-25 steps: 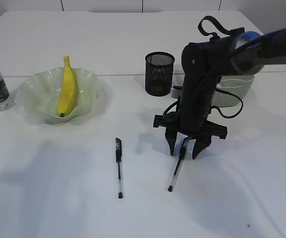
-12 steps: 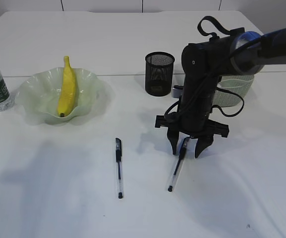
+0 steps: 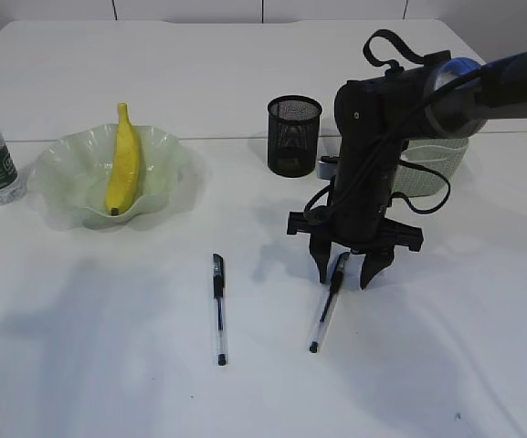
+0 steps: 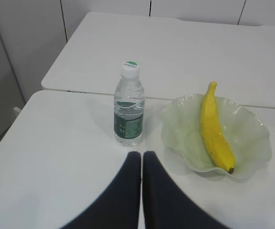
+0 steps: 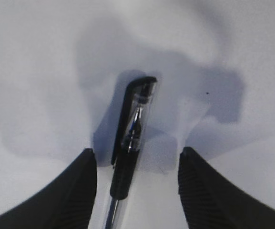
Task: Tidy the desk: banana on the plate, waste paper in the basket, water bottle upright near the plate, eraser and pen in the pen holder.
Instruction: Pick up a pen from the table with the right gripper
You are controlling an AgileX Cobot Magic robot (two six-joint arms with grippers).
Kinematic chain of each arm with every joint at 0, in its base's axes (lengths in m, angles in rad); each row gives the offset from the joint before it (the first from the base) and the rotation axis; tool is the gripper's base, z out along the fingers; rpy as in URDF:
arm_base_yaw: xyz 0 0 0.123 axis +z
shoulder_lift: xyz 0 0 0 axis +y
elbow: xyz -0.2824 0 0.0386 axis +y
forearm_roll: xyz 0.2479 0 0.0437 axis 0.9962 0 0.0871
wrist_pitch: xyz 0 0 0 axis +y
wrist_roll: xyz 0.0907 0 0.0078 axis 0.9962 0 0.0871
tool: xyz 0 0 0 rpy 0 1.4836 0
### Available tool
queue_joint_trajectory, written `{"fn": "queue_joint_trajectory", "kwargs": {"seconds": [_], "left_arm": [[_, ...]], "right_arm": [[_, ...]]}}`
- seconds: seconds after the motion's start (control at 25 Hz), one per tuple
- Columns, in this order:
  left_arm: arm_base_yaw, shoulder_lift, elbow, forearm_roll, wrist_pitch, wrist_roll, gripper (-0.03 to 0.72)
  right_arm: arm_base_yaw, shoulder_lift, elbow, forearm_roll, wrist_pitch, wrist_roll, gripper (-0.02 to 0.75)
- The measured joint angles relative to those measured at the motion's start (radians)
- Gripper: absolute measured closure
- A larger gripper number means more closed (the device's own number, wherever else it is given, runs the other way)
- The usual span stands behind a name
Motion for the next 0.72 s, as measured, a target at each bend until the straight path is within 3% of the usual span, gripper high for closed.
{"fn": "queue_joint_trajectory", "kwargs": {"seconds": [0.72], "left_arm": [[0.000, 0.000, 0.000, 0.000, 0.000, 0.000, 0.712]], "right_arm": [[0.000, 0.000, 0.000, -0.034, -0.016, 0.000, 0.327]]}}
